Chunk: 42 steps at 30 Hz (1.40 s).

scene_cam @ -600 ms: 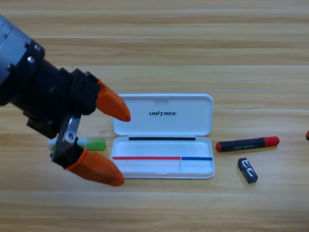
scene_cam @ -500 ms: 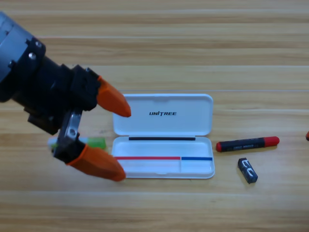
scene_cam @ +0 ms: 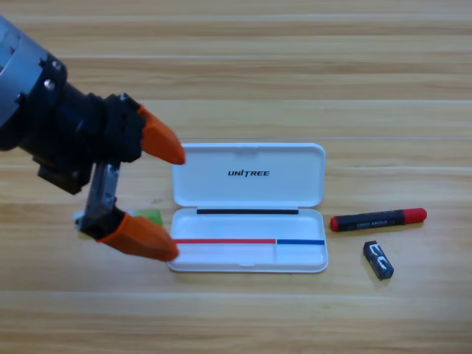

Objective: Clean up eraser and pencils

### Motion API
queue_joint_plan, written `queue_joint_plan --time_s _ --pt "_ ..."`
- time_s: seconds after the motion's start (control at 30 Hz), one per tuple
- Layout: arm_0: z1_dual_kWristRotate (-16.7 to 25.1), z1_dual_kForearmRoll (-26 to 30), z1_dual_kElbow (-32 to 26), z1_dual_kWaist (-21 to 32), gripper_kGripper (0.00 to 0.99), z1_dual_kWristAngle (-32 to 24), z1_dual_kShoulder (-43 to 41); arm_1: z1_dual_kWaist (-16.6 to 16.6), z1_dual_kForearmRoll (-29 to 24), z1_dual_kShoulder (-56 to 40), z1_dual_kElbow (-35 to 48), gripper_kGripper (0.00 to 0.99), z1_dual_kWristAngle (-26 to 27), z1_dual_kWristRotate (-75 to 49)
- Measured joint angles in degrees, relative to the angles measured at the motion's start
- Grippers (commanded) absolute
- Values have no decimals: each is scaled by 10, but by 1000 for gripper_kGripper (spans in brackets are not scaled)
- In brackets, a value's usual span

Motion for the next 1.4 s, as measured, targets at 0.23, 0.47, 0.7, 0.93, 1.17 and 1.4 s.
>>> queue_joint_plan --time_s 0.23,0.47,0.7,0.93,1.17,1.4 --pt "53 39 -10 0 979 83 0 0 3 81 -5 986 -52 56" --pt "128 77 -38 16 979 182 0 -5 7 190 -62 986 -125 159" --pt "161 95 -18 30 976 249 5 -12 9 298 -76 986 -133 249" --pt "161 105 -5 53 960 258 62 -17 9 366 -104 986 -143 280" --pt "168 99 1 88 959 242 139 -19 9 413 -129 965 -125 292" --pt "190 69 -1 137 957 218 194 -24 9 444 -136 923 -119 297"
